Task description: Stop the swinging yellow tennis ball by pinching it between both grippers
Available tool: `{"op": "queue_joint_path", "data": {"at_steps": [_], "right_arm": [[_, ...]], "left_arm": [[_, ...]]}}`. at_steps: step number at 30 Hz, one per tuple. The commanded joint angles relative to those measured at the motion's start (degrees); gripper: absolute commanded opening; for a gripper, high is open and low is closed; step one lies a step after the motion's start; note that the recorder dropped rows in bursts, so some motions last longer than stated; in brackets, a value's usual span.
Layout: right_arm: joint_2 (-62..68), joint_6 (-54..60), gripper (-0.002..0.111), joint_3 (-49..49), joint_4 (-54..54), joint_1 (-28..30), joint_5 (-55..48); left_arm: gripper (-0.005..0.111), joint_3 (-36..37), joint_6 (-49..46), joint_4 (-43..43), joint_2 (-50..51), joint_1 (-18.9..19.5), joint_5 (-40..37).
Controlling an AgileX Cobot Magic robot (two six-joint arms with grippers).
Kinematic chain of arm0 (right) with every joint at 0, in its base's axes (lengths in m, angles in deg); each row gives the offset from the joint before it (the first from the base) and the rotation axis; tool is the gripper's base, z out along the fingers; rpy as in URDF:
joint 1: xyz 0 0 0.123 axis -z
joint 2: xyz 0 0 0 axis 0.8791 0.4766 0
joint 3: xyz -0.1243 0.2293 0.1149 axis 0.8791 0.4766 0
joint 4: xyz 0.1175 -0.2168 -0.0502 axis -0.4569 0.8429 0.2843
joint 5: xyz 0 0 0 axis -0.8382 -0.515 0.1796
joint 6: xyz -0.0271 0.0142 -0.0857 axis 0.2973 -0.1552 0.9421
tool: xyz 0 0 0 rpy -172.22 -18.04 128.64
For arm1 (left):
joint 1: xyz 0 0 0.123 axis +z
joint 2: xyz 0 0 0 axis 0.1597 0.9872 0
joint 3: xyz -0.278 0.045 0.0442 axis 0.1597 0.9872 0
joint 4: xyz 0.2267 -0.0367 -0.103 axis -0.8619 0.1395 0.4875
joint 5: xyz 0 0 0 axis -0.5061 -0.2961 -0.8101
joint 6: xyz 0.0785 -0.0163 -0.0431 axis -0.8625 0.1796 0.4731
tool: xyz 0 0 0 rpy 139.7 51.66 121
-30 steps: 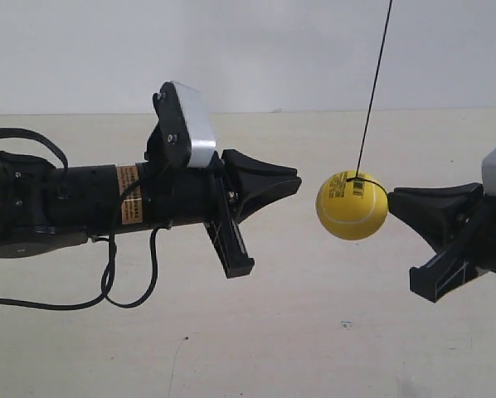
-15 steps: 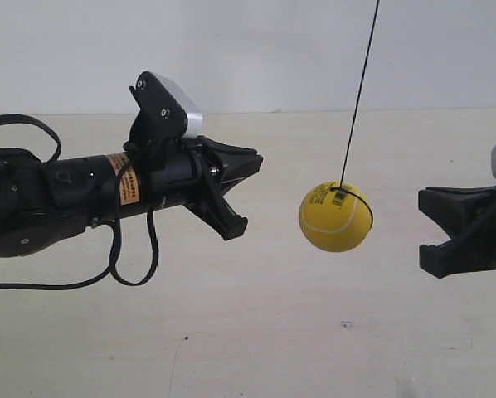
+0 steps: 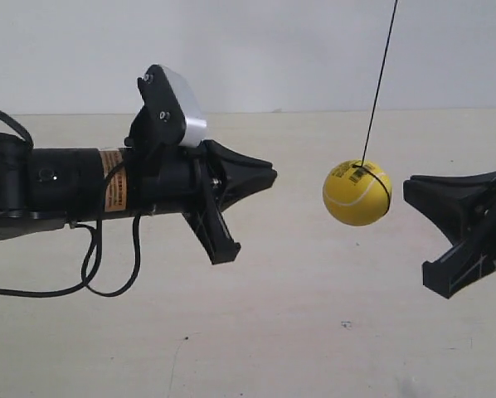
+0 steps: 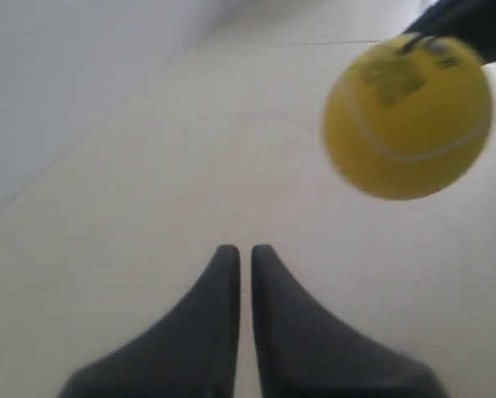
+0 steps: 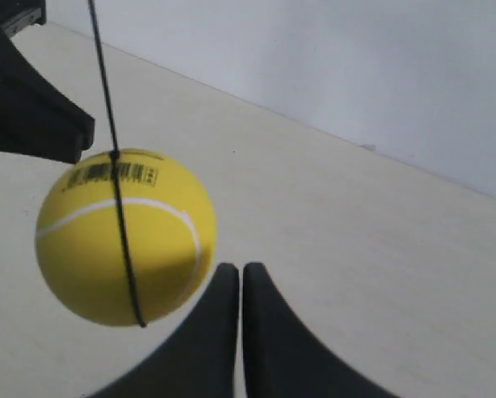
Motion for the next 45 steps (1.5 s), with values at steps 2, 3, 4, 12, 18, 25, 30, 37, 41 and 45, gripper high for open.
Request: {"op": "queue_joint_path", "data": {"at_steps": [2, 3, 4, 12, 18, 25, 30, 37, 41, 45], "right_arm": [[-0.5, -1.0, 0.000, -0.1, 1.9, -0.1, 1.8], [-0.5, -1.0, 0.000, -0.1, 2.1, -0.1, 2.1], [-0.5, -1.0, 0.000, -0.1, 2.2, -0.1, 2.2], [-0.5, -2.5, 0.000, -0.1, 6.8, -0.1, 3.6], [-0.5, -7.8, 0.000, -1.1, 20.1, -0.1, 9.2], [-0.5, -8.4, 0.000, -1.4, 23.6, -0.1, 13.1], [-0.5, -8.4, 0.000, -1.4, 24.0, -0.1, 13.0], [-0.5, -8.4, 0.000, -1.4, 23.6, -0.1, 12.7], [-0.5, -8.4, 0.000, -1.4, 22.8, -0.1, 11.0], [-0.5, -8.4, 0.000, -1.4, 18.9, -0.1, 7.0]], "left_arm": [[0.005, -0.1, 8.0, -13.3, -0.3, 0.0, 12.2], [0.005, -0.1, 8.5, -14.4, -0.3, 0.0, 14.1], [0.005, -0.1, 8.9, -14.9, -0.2, 0.0, 15.5], [0.005, -0.1, 11.4, -16.4, -0.2, -0.5, 15.2], [0.005, -0.1, 11.4, -15.5, -0.1, -1.8, 14.5], [0.005, -0.2, 11.4, -13.8, 0.9, -1.9, 12.4], [0.005, -0.7, 10.7, -13.7, 2.8, -1.9, 12.3], [0.005, -0.7, 9.1, -12.7, 2.8, -1.9, 11.6], [0.005, -0.7, 7.6, -12.6, 2.8, -1.9, 11.4], [0.005, -0.7, 6.7, -12.6, 2.7, -1.9, 10.2]]}}
